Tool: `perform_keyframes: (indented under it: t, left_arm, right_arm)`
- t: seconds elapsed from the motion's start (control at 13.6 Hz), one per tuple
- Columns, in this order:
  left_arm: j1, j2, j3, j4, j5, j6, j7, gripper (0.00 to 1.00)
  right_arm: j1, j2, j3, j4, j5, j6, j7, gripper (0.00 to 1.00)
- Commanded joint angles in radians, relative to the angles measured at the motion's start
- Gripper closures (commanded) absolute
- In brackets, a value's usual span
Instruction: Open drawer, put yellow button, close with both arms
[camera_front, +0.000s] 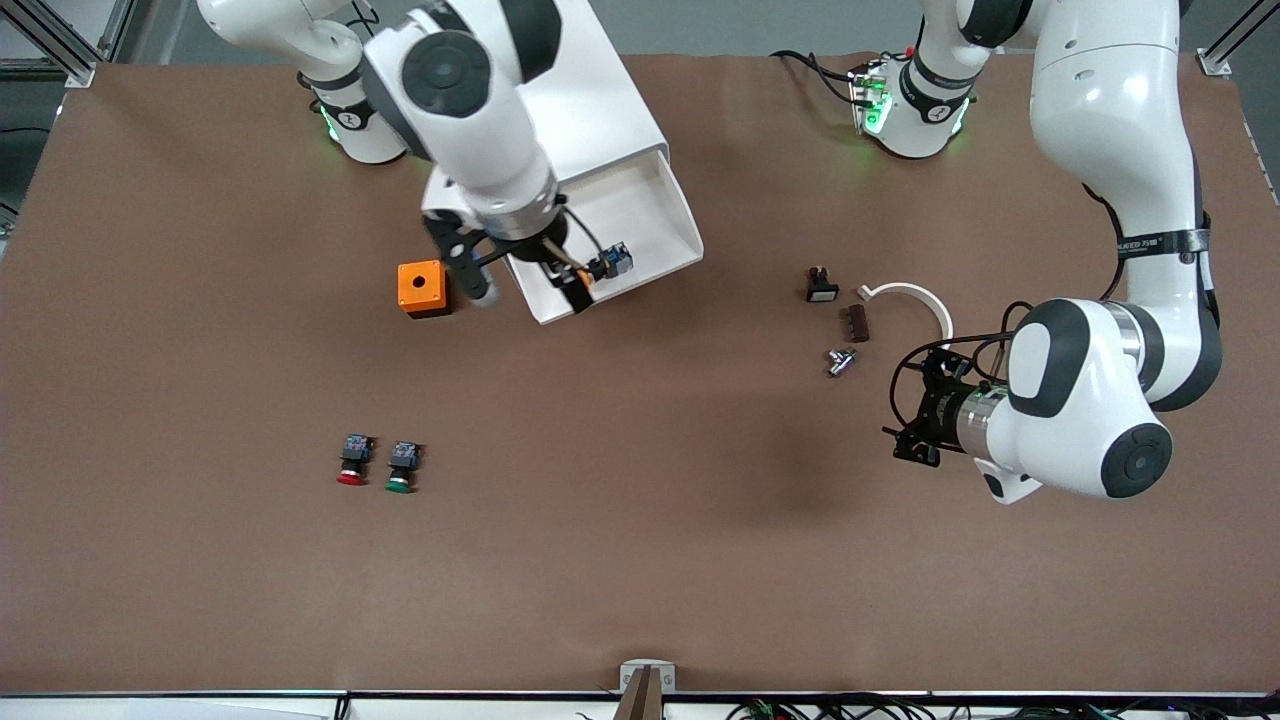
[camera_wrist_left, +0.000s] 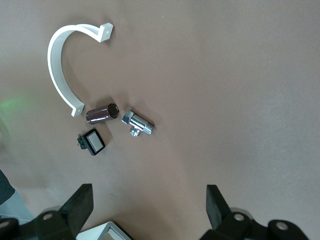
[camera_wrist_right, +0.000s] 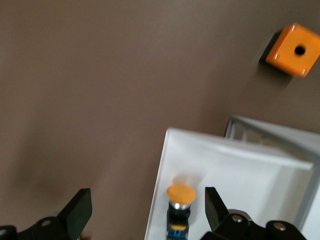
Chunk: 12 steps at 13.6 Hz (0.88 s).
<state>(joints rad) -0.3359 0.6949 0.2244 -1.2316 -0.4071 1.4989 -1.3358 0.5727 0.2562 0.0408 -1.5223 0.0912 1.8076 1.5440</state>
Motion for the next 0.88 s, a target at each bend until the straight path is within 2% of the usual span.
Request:
perform_keyframes:
  t: [0.0, 0.52, 0.81]
  left_arm:
    - [-0.035, -0.02, 0.003, -0.014, 0.022, 0.026, 0.018, 0.01]
    - [-0.103, -0.06, 0.004, -0.016, 0.024, 0.046, 0.136, 0.01]
    - [-0.147, -0.067, 0.004, -0.016, 0.024, 0.07, 0.221, 0.01]
  right_arm:
    - [-0.114, -0.003, 0.011, 0.059, 0.001, -0.074, -0.132, 0.0]
    - [-0.446, -0.063, 0.013, 0.056, 0.022, -0.218, -0.79, 0.0]
    - [-0.565, -0.123, 0.008, 0.051, 0.009, -0.278, -1.068, 0.0]
